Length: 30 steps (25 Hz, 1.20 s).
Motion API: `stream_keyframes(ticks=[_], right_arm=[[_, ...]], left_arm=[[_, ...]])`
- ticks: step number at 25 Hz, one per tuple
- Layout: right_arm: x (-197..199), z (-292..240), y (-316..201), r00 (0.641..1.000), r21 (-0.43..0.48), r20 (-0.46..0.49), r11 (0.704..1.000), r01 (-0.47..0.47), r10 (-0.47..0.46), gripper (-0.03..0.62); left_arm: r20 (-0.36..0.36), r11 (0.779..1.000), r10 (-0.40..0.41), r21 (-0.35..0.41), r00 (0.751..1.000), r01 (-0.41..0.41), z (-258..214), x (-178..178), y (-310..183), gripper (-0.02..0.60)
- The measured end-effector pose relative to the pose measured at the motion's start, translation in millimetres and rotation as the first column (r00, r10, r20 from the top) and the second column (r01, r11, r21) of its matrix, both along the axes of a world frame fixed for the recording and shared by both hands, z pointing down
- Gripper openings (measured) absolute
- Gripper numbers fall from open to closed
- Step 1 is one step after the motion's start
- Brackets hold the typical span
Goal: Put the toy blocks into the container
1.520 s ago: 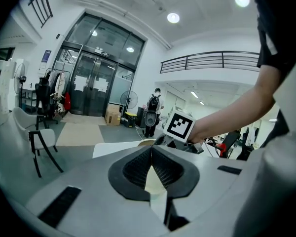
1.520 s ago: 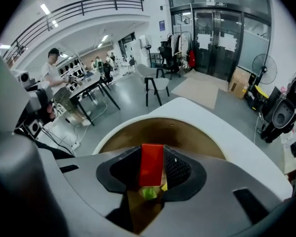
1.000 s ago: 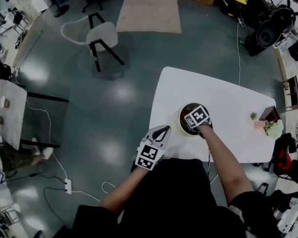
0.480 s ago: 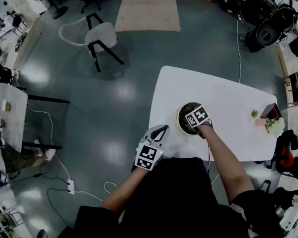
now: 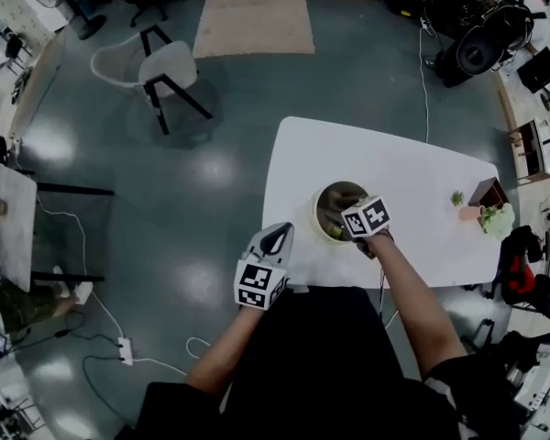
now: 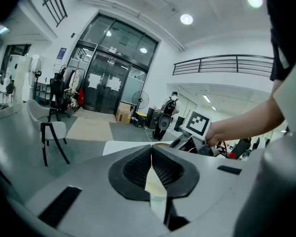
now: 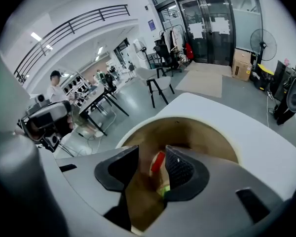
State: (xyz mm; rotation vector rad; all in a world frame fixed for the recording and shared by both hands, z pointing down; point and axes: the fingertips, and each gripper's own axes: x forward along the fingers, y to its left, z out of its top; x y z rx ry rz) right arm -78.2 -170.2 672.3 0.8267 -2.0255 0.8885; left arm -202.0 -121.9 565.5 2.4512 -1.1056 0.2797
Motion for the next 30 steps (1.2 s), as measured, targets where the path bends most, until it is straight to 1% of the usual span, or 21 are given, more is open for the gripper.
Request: stream_keyframes(ticks=[4,6,9,11,14,17,19,21,25,27,30], right_arm=[[-0.1,-26.4,11.0,0.998,0.043,0.017,0.997,-0.056,0.056,0.158],[-1.8,-40.0,15.9,0.995,0.075,0.042,0.993,-0.092,0.089,0.158],[-2.3,-61.7,25.8,0.987,0.134,0.087,0.980,-0.149,0.138,0.145],[0.9,-74.6,34.2,0.981,0.169,0.097,0.969,-0.180,0.166,0.132],[9.2,-94.4,47.5,0.969,0.216,0.123,0.947,-0.237,0.215,0.086],[23.9,-115.6,61.6,0.949,0.263,0.163,0.915,-0.305,0.269,0.034],[32.7,-127.6,69.9,0.935,0.291,0.193,0.893,-0.343,0.297,0.011],[41.4,-137.0,80.7,0.923,0.313,0.222,0.874,-0.372,0.314,0.002],[59.8,-145.0,112.0,0.906,0.355,0.259,0.839,-0.412,0.335,0.000],[68.1,-149.0,128.0,0.897,0.365,0.281,0.827,-0.428,0.340,0.000],[88.6,-160.3,150.3,0.892,0.381,0.312,0.817,-0.434,0.328,0.000]], left_arm=[[-0.024,1.000,0.005,0.011,1.000,-0.005,-8.4,-13.0,-1.8,0.006],[-0.039,1.000,0.009,0.015,0.999,-0.008,-13.6,-16.7,-1.2,0.006],[-0.062,1.000,0.010,0.016,0.998,-0.009,-16.7,-16.3,3.0,0.006],[-0.080,1.000,0.014,0.015,0.997,-0.013,-16.1,-12.0,5.8,0.006],[-0.106,0.999,0.033,0.008,0.994,-0.032,-13.3,0.7,8.3,0.006],[-0.118,0.997,0.071,0.014,0.990,-0.070,-14.1,21.0,9.4,0.006],[-0.118,0.995,0.097,0.024,0.988,-0.094,-16.8,34.1,8.8,0.005],[-0.113,0.994,0.106,0.043,0.988,-0.102,-22.5,45.2,11.3,0.006],[-0.101,0.994,0.092,0.070,0.991,-0.085,-36.2,63.8,26.6,0.006],[-0.084,0.994,0.085,0.072,0.993,-0.079,-37.1,69.8,37.6,0.006],[-0.054,0.995,0.066,0.078,0.996,-0.061,-40.4,79.7,53.7,0.005]])
